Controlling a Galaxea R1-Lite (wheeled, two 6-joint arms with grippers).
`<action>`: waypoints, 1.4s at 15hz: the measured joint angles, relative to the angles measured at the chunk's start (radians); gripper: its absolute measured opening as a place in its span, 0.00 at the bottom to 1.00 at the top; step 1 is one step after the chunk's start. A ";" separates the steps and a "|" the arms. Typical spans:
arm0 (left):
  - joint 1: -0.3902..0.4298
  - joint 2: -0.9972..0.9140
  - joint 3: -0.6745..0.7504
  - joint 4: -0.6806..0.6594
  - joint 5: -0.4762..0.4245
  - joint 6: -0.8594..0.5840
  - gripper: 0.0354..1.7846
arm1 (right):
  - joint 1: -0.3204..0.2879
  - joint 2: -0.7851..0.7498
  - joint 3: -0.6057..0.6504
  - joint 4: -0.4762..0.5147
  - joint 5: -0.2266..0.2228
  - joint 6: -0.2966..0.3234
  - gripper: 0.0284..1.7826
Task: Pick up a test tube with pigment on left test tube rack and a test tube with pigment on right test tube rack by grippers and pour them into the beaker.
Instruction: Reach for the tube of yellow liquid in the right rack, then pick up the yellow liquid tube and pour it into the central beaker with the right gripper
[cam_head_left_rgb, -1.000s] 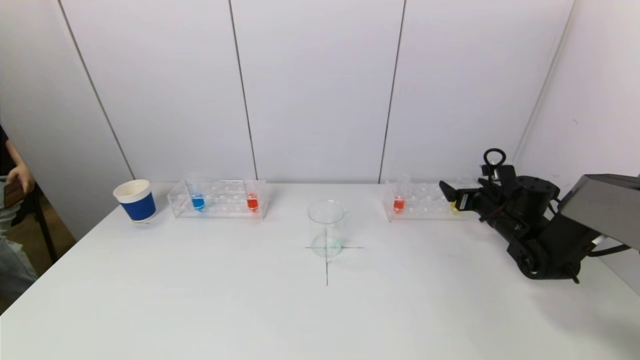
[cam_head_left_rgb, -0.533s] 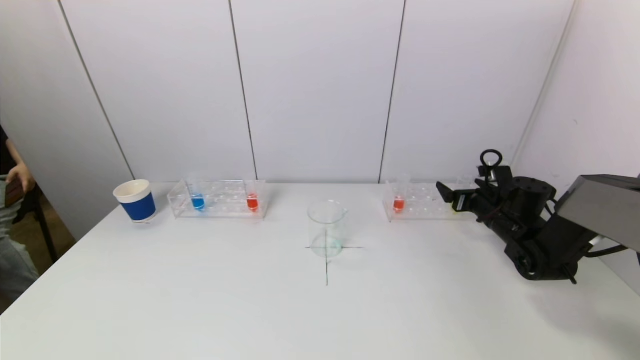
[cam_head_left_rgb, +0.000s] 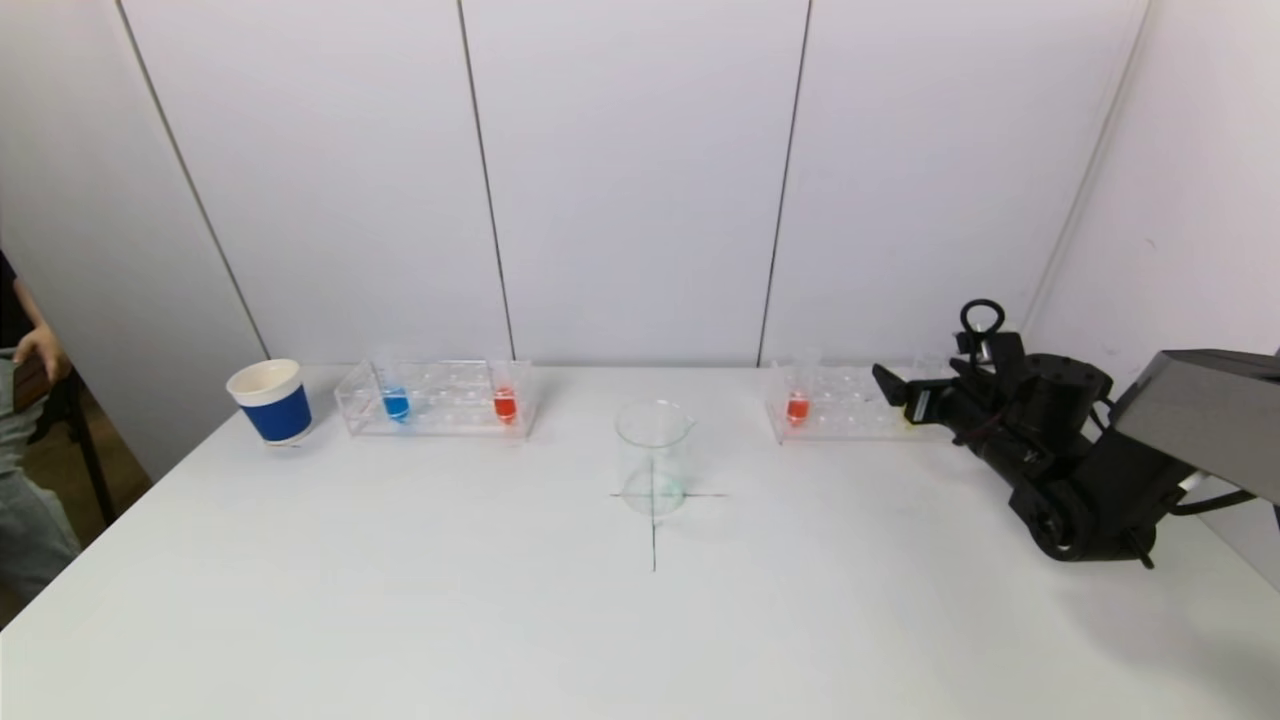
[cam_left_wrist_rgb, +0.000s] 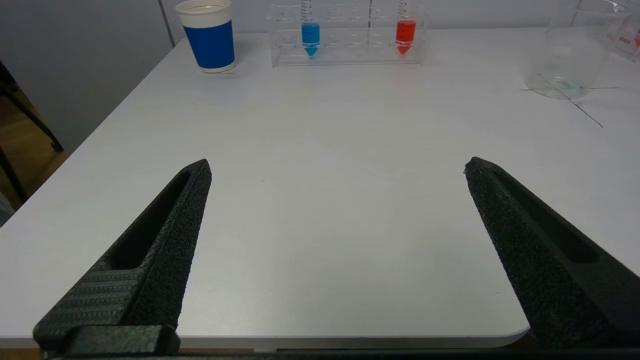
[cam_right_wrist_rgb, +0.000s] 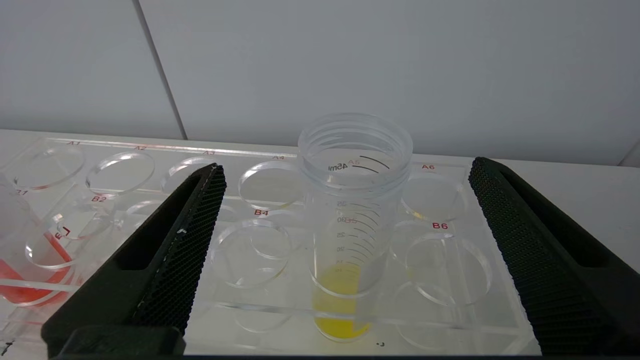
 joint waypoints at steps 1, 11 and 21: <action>0.000 0.000 0.000 0.000 0.000 0.000 0.99 | 0.000 0.000 0.000 0.000 0.000 0.000 0.99; 0.000 0.000 0.000 0.000 -0.001 0.000 0.99 | -0.002 -0.001 0.000 -0.001 0.000 0.000 0.50; 0.000 0.000 0.000 0.000 0.000 0.000 0.99 | -0.002 -0.002 -0.001 -0.001 0.000 0.000 0.27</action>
